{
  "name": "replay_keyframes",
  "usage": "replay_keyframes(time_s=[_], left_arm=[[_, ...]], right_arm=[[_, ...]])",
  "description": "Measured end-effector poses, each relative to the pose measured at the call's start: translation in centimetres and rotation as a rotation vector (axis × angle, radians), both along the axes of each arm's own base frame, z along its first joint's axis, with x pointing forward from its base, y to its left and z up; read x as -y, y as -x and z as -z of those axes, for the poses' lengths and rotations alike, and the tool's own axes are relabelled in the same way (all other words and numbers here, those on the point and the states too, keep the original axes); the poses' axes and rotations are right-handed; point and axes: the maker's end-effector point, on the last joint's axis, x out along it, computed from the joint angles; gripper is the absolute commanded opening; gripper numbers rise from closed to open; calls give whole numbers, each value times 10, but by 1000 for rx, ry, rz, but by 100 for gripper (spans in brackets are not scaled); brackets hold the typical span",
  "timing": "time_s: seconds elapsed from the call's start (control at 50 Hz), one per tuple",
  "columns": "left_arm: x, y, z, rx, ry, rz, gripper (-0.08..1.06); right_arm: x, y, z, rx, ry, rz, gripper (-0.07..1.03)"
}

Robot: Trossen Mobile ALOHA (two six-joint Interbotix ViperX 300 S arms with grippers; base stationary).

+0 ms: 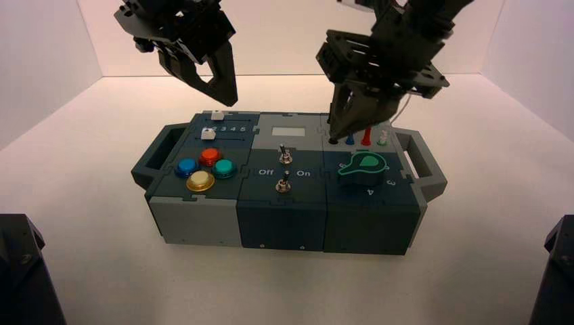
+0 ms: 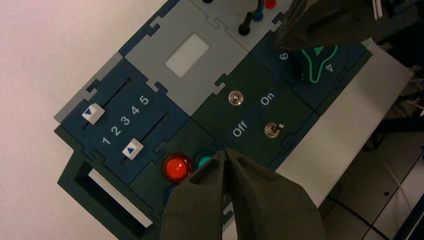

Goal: Turn the knob to position 3.

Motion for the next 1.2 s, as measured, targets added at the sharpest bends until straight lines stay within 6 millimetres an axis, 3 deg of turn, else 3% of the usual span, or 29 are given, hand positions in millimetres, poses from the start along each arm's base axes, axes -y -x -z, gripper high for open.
replay_keyframes(time_s=[0.44, 0.84, 1.2], left_arm=[[0, 0, 0, 0, -2, 1, -3], [0, 0, 0, 1, 1, 0, -3], [0, 0, 0, 3, -2, 3, -3]], right_arm=[[4, 7, 11, -45, 21, 8, -2], [-7, 14, 25, -88, 51, -22, -2], [-8, 18, 26, -110, 55, -25, -2]])
